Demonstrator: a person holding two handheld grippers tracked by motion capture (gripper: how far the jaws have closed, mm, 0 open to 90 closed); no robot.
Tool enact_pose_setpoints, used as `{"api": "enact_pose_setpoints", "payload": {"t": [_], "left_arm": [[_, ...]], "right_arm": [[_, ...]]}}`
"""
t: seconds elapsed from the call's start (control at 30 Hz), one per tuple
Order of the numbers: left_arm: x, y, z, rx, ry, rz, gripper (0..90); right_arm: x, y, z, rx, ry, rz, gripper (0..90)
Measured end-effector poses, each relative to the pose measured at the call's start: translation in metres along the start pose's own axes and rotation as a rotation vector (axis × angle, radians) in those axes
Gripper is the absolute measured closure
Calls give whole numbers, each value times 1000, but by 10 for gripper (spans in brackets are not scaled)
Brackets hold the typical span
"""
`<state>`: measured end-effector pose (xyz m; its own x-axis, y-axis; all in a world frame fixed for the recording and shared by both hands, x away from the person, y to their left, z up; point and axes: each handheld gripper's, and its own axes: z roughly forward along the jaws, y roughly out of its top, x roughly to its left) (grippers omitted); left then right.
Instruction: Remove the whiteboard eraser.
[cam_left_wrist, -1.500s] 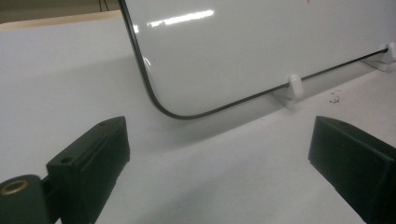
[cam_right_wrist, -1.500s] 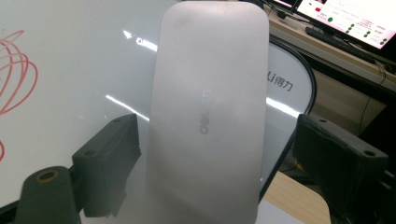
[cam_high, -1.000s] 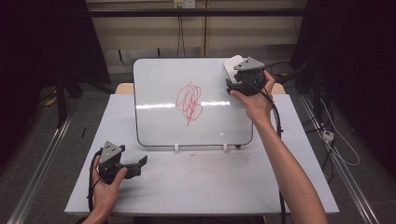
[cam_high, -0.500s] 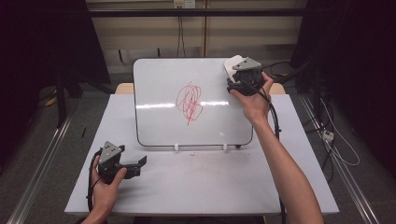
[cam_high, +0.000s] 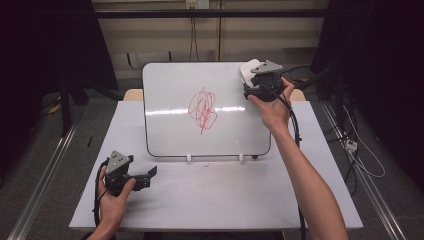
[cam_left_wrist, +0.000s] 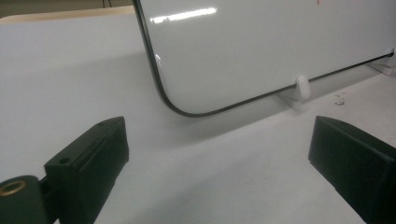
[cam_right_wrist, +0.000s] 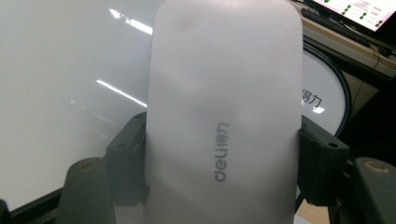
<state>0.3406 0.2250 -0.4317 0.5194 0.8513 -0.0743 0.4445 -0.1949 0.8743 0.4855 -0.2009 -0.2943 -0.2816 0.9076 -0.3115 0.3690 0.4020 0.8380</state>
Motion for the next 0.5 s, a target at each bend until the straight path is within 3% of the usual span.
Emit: {"api": "enact_pose_setpoints", "payload": {"t": [0.1,0.23,0.33,0.5], "left_arm": [[-1,1,2,0,-3,9,49],[-1,-1,3,9,-13,-13,53],[-1,-4,5,25,-19,-1,53],[2,-5,1,13,-13,-6,53]], "right_arm": [[-1,-1,0,-5,9,7,311],[-5,-2,-3,-14,45,49,312],[-6,-2,-4,-18,48,48,312],[-8,-4,-6,-35,77,76,312]]}}
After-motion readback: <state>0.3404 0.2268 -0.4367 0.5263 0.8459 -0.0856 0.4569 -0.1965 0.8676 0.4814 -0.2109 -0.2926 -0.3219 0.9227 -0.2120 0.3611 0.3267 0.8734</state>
